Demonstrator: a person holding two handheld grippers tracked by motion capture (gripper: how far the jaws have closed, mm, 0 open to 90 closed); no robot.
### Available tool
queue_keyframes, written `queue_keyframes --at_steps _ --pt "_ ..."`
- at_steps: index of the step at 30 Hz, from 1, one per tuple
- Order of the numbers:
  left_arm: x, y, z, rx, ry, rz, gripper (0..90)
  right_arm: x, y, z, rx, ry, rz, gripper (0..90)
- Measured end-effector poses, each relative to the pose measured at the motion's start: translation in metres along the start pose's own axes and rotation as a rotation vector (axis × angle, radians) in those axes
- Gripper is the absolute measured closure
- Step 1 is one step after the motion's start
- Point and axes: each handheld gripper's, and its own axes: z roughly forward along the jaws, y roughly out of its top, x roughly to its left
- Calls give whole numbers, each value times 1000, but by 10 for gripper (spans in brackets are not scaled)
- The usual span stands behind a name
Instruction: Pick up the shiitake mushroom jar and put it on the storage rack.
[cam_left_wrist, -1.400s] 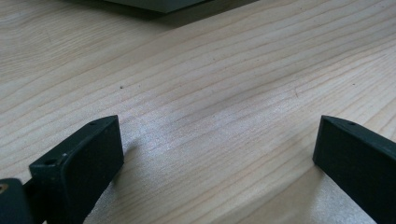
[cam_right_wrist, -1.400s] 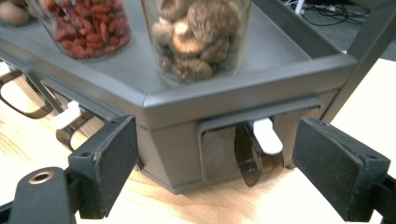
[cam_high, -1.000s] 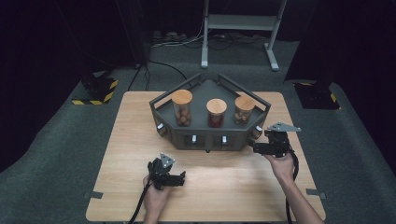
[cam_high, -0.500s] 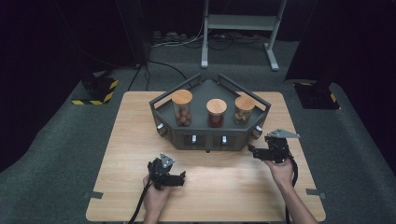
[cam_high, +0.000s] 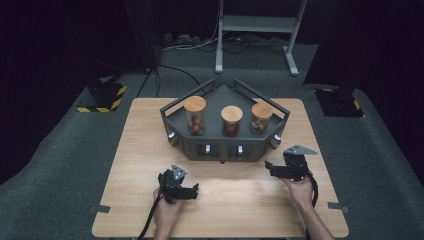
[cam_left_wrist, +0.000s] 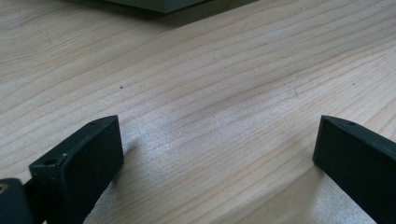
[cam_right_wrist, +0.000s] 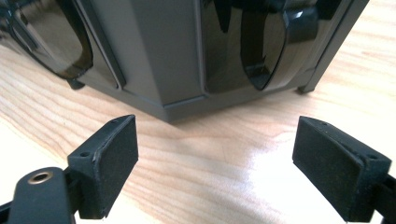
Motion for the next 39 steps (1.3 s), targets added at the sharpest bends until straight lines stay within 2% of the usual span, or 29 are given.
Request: queue_keyframes --at_steps 16,27,33,39 --pt "0 0 0 1 0 1 18 14 -21 20 74 -9 -39 137" --pt "0 0 0 0 1 -2 18 18 -32 29 94 -15 -41 132" --pt "0 0 0 -1 1 -3 18 22 -37 35 119 -27 -63 121" --pt "0 0 0 -1 1 -4 18 21 -41 35 82 -25 -60 121"
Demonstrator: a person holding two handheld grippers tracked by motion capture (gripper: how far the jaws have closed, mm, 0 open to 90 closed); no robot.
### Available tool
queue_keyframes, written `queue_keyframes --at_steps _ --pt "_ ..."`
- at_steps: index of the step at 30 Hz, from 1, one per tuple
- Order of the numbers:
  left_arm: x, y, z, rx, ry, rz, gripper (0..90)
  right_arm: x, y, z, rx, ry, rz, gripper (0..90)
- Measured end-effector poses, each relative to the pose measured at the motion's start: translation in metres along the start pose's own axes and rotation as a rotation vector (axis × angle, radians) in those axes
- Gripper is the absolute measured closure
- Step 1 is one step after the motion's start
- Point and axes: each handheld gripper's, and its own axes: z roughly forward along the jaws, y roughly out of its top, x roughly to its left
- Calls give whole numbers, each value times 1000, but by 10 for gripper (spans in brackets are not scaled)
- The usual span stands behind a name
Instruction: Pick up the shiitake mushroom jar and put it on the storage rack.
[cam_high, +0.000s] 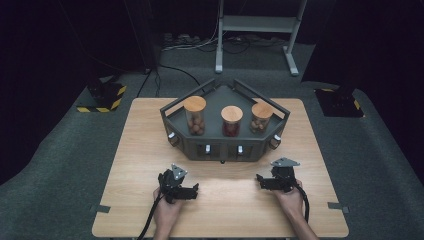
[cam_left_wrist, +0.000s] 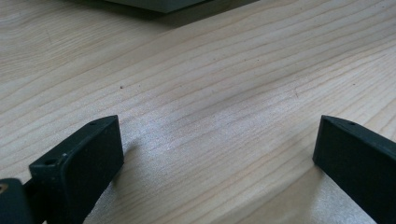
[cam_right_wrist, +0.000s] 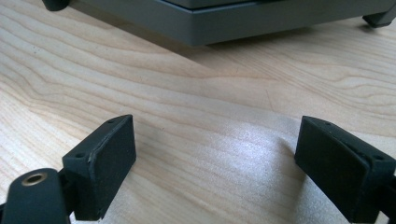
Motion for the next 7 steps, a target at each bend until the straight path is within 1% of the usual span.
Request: queue_keyframes --at_steps 7 --pt "0 0 0 2 -3 1 14 -3 2 3 3 16 -17 99"
